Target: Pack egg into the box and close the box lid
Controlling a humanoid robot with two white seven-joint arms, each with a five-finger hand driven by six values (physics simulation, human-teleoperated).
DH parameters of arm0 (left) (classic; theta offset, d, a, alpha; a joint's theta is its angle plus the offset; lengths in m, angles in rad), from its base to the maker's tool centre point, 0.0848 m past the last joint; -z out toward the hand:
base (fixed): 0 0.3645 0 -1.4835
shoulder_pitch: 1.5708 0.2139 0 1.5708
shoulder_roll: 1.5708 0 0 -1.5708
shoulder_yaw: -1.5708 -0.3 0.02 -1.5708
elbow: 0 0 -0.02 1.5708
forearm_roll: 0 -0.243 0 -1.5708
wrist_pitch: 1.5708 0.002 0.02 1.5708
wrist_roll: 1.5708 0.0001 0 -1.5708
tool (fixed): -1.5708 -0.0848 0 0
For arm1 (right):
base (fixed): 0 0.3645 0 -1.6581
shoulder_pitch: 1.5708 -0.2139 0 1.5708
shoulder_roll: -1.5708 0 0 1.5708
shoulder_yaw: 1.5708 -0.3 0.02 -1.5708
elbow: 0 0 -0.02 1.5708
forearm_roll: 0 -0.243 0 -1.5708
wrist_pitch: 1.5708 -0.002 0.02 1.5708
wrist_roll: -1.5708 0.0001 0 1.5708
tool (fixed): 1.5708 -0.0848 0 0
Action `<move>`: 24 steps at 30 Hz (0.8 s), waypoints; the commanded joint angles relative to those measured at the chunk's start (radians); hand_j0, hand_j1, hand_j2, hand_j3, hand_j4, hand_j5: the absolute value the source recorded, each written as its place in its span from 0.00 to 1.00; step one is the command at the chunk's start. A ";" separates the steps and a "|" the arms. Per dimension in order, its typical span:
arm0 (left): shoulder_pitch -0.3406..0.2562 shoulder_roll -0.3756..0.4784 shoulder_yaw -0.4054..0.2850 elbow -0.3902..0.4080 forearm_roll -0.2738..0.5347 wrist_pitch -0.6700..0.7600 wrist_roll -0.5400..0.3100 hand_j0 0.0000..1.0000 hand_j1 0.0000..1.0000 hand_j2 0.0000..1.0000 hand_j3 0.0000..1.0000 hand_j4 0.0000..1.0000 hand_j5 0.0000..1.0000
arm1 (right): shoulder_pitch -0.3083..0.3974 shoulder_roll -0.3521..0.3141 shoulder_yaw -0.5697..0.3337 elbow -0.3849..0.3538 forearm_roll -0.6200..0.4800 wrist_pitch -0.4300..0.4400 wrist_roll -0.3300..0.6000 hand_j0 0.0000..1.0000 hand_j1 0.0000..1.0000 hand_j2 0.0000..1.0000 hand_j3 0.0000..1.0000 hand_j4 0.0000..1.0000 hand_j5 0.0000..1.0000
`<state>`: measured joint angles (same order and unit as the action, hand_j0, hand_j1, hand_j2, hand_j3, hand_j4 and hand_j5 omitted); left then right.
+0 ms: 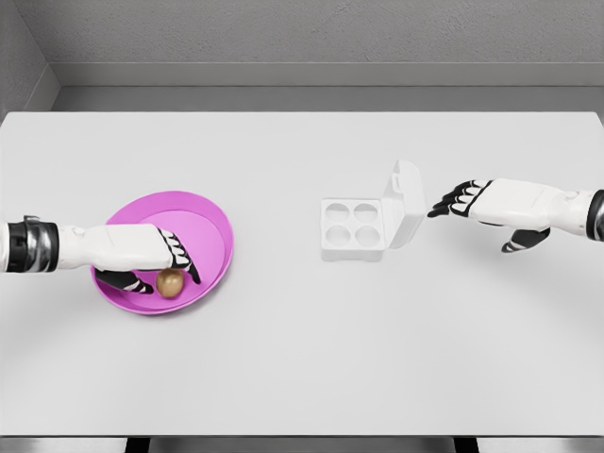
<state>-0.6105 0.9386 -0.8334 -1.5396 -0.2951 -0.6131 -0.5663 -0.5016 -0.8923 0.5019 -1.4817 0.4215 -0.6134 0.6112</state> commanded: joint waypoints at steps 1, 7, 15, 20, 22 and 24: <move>0.000 -0.008 0.000 0.004 -0.006 0.002 0.000 0.70 0.70 0.70 0.70 0.70 0.70 | 0.000 -0.002 0.000 0.000 -0.006 0.003 0.000 1.00 1.00 1.00 1.00 1.00 1.00; 0.001 -0.009 0.000 0.004 -0.010 0.002 0.000 0.70 0.70 0.70 0.70 0.70 0.70 | 0.000 -0.002 0.001 -0.002 -0.006 0.003 0.000 1.00 1.00 1.00 1.00 1.00 1.00; 0.000 -0.008 0.000 0.004 -0.010 0.002 0.000 0.46 0.46 0.46 0.46 0.46 0.46 | 0.000 -0.002 0.001 -0.002 -0.006 0.003 0.000 1.00 1.00 1.00 1.00 1.00 1.00; 0.000 -0.006 0.000 0.004 -0.009 0.002 0.000 0.38 0.38 0.38 0.38 0.38 0.38 | 0.000 -0.002 0.001 -0.002 -0.006 0.003 0.000 1.00 1.00 1.00 1.00 1.00 1.00; -0.003 -0.008 0.000 0.003 -0.007 0.002 0.000 0.38 0.38 0.38 0.38 0.38 0.38 | 0.000 -0.002 0.001 -0.002 -0.006 0.003 0.000 1.00 1.00 1.00 1.00 1.00 1.00; -0.012 -0.008 0.004 0.003 0.001 0.002 0.002 0.38 0.38 0.38 0.38 0.38 0.38 | 0.000 -0.004 0.001 -0.002 -0.006 0.003 0.000 1.00 1.00 1.00 1.00 1.00 1.00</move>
<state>-0.6305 0.9304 -0.8319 -1.5365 -0.3103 -0.6136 -0.5620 -0.5047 -0.8938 0.5035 -1.4832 0.4199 -0.6133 0.6112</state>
